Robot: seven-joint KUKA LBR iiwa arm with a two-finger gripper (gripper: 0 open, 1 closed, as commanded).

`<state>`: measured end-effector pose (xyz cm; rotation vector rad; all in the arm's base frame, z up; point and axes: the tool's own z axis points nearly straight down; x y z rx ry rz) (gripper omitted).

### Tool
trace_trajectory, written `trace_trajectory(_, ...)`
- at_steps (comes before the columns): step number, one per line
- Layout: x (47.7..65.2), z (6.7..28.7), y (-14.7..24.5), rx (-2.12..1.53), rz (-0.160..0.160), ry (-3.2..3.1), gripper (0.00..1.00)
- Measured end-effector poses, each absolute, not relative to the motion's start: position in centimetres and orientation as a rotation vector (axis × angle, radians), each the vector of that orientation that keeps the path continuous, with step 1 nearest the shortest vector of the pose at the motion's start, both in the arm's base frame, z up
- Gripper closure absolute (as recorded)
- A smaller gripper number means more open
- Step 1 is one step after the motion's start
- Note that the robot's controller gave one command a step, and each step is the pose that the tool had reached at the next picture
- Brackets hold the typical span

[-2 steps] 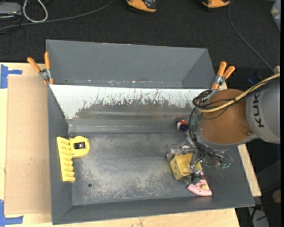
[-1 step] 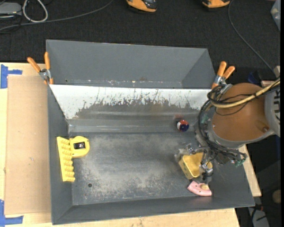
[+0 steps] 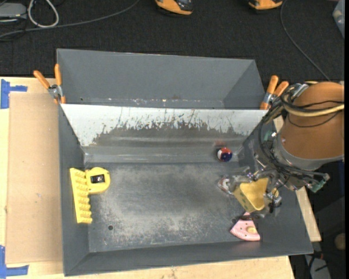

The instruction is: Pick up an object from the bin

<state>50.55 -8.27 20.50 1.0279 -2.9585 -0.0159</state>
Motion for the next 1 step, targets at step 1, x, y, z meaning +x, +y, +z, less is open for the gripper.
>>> trace_trajectory(1,51.5,27.57,-4.2,1.048,-0.018,-2.951,1.0)
